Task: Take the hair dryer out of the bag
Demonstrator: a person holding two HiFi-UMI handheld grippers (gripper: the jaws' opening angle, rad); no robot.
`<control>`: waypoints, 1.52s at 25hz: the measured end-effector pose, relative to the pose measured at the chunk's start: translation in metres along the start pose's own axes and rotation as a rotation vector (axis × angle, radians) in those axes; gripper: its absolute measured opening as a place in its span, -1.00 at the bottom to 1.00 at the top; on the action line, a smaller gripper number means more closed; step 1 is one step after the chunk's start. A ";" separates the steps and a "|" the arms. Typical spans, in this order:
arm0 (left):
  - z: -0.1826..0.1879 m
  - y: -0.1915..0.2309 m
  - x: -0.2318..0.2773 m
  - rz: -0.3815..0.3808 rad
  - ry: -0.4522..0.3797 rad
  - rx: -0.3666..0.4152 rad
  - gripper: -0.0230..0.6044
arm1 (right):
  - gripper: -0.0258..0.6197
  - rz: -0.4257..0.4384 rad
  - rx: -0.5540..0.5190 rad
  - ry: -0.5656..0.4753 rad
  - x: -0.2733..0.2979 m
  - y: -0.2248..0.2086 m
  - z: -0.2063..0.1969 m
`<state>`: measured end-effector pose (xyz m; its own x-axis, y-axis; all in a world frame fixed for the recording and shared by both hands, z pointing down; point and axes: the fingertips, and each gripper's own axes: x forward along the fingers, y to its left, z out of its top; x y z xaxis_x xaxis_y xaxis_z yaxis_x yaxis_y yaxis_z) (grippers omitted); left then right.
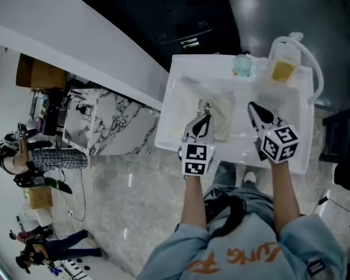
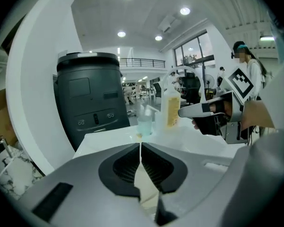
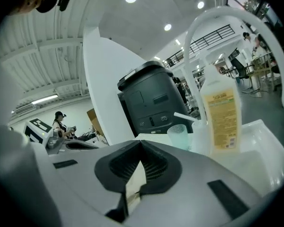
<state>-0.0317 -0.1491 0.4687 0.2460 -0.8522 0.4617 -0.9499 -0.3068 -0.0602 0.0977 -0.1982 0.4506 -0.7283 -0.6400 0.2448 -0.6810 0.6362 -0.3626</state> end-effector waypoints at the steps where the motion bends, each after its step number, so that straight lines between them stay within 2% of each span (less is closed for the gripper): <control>1: -0.007 0.002 0.000 -0.008 0.019 -0.003 -0.92 | -0.93 0.000 0.009 0.021 0.005 0.003 -0.010; 4: -0.026 0.009 0.005 -0.039 0.072 0.017 -0.90 | -0.93 -0.018 0.044 0.060 0.018 0.004 -0.032; 5: -0.034 0.010 0.008 -0.058 0.100 0.046 -0.85 | -0.94 -0.025 0.052 0.066 0.023 0.003 -0.037; 7: -0.052 0.007 0.014 -0.116 0.165 0.115 -0.62 | -0.93 -0.040 0.067 0.075 0.029 0.003 -0.048; 11: -0.072 -0.005 0.029 -0.235 0.254 0.277 -0.43 | -0.93 -0.086 0.087 0.103 0.036 -0.004 -0.066; 14: -0.085 -0.021 0.038 -0.333 0.294 0.366 -0.38 | -0.93 -0.129 0.100 0.129 0.034 -0.010 -0.081; 19: -0.094 -0.030 0.055 -0.440 0.328 0.435 -0.33 | -0.93 -0.188 0.130 0.128 0.038 -0.022 -0.095; 24: -0.098 -0.035 0.068 -0.507 0.361 0.636 -0.20 | -0.93 -0.235 0.163 0.112 0.039 -0.034 -0.102; 27: -0.092 -0.043 0.077 -0.542 0.331 0.693 -0.19 | -0.93 -0.261 0.173 0.101 0.037 -0.038 -0.102; 32: -0.099 -0.056 0.082 -0.652 0.348 0.766 -0.19 | -0.93 -0.311 0.204 0.060 0.029 -0.046 -0.097; 35: -0.106 -0.062 0.087 -0.697 0.365 0.822 -0.23 | -0.93 -0.349 0.219 0.040 0.021 -0.057 -0.095; 38: -0.114 -0.063 0.091 -0.708 0.387 0.909 -0.34 | -0.93 -0.370 0.229 0.030 0.017 -0.061 -0.095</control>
<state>0.0281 -0.1590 0.6151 0.4346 -0.2406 0.8679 -0.1088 -0.9706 -0.2146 0.1196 -0.2066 0.5626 -0.4426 -0.7921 0.4203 -0.8644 0.2522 -0.4351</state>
